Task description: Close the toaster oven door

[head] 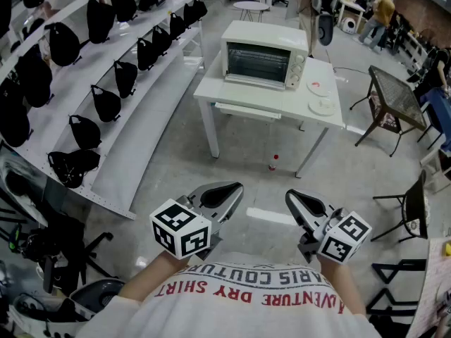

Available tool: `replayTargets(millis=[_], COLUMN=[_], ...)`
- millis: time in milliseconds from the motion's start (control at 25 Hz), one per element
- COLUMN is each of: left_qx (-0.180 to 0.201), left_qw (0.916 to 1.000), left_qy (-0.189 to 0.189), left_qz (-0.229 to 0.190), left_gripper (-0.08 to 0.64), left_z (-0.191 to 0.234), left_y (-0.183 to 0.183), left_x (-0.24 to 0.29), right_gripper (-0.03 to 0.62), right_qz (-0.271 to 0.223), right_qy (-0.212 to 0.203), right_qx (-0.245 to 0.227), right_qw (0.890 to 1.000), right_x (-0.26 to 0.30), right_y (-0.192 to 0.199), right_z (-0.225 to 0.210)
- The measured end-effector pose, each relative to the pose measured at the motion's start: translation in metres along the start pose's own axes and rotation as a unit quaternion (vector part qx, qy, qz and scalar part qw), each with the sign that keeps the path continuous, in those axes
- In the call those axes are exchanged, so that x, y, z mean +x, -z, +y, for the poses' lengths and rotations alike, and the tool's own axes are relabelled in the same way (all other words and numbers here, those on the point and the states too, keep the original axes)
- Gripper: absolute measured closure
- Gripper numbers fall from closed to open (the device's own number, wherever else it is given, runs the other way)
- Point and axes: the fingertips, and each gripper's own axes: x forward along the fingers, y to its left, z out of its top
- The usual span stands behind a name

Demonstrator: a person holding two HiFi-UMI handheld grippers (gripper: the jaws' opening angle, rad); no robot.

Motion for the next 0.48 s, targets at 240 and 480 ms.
replayTargets(millis=[240, 480], left_qx=[-0.005, -0.009], left_qw=[1.0, 1.0], left_qy=[0.001, 0.002], left_qz=[0.0, 0.0], left_gripper=[0.523, 0.523], left_z=[0.002, 0.012], left_y=[0.003, 0.006], left_x=[-0.009, -0.019], right_gripper=[0.569, 0.569], right_qz=[0.001, -0.001], right_qy=[0.002, 0.027], right_qx=[0.001, 0.012], right_qw=[1.0, 1.0], right_x=[0.003, 0.011], right_y=[0.004, 0.01], right_z=[0.009, 0.007])
